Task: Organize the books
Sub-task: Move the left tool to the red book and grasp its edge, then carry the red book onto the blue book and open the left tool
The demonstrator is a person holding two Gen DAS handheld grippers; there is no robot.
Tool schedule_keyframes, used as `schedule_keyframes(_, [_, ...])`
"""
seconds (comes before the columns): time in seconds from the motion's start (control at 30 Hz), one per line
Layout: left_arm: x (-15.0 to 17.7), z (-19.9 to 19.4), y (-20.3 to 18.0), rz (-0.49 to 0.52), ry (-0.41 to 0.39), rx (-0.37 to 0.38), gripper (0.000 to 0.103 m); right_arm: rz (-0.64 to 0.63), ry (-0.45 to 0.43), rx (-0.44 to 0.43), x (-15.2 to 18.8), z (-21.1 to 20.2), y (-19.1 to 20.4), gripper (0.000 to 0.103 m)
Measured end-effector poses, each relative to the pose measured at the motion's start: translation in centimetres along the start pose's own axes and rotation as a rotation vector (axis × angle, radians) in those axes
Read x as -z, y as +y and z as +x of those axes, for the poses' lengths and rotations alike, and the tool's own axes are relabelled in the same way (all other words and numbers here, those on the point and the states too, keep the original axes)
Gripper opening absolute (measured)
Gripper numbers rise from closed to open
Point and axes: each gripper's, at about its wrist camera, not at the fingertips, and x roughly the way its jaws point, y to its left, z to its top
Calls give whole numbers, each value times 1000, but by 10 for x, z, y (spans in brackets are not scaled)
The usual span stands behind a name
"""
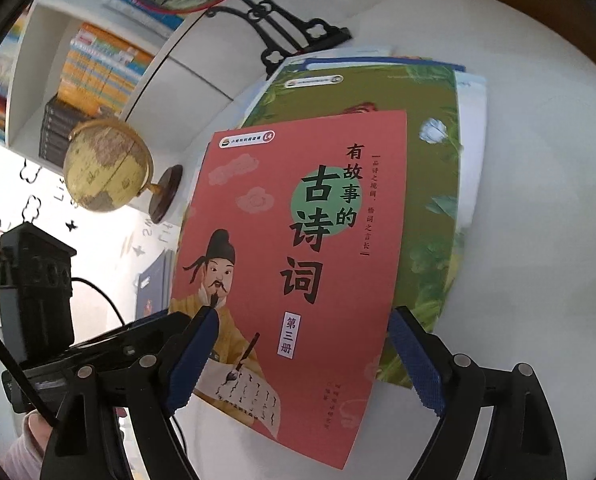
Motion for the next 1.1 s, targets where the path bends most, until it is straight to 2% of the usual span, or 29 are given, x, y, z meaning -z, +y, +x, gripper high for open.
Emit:
schedule_keyframes(0.1, [-1, -2, 8, -31, -2, 53, 86, 6, 27, 1, 5, -3, -6, 87])
schedule_keyframes(0.13, [0, -3, 8, -22, -4, 112, 68, 23, 29, 2, 8, -5, -11, 87])
schedule_keyframes(0.17, [-1, -4, 6, -6, -10, 126, 47, 38, 26, -7, 11, -8, -15, 87])
schedule_keyframes(0.23, [0, 0, 1, 35, 15, 62, 31, 75, 36, -14, 18, -10, -22, 87])
schedule_keyframes(0.27, [0, 3, -3, 47, 29, 55, 24, 101, 75, -24, 21, -6, -26, 87])
schedule_keyframes(0.3, [3, 5, -7, 63, 43, 48, 22, 104, 67, -54, 24, -7, -27, 89])
schedule_keyframes(0.4, [10, -1, -12, 95, 23, 11, 21, 106, 84, -46, 30, -4, -23, 91])
schedule_keyframes(0.47, [11, -2, -6, 63, 24, 7, 21, 87, 113, -57, 31, -1, -20, 90])
schedule_keyframes(0.5, [12, -4, -2, 42, 21, 9, 21, 84, 119, -64, 32, -1, -20, 84])
schedule_keyframes(0.53, [11, -6, 3, 25, 14, 10, 21, 85, 120, -64, 33, -2, -20, 74])
schedule_keyframes(0.57, [11, -8, 6, 19, 6, 7, 21, 95, 122, -71, 36, -3, -22, 70])
schedule_keyframes(0.63, [11, -15, 14, 9, -15, -6, 22, 111, 114, -150, 38, -10, -26, 64])
schedule_keyframes(0.67, [9, -16, 19, 0, -15, 1, 22, 110, 91, -244, 41, -18, -26, 61])
schedule_keyframes(0.73, [7, -16, 28, -29, -5, 24, 23, 114, 60, -376, 44, -29, -26, 53])
schedule_keyframes(0.77, [6, -16, 31, -38, -3, 30, 24, 122, 61, -399, 45, -30, -27, 43])
schedule_keyframes(0.83, [5, -16, 34, -62, -5, 44, 24, 148, 76, -430, 48, -26, -30, 12])
schedule_keyframes(0.97, [4, -28, 34, -41, -44, 15, 24, 77, 101, -386, 47, -21, -12, 11])
schedule_keyframes(1.1, [6, -46, 46, -69, -109, 81, 24, -23, 142, -330, 47, -14, 11, 11])
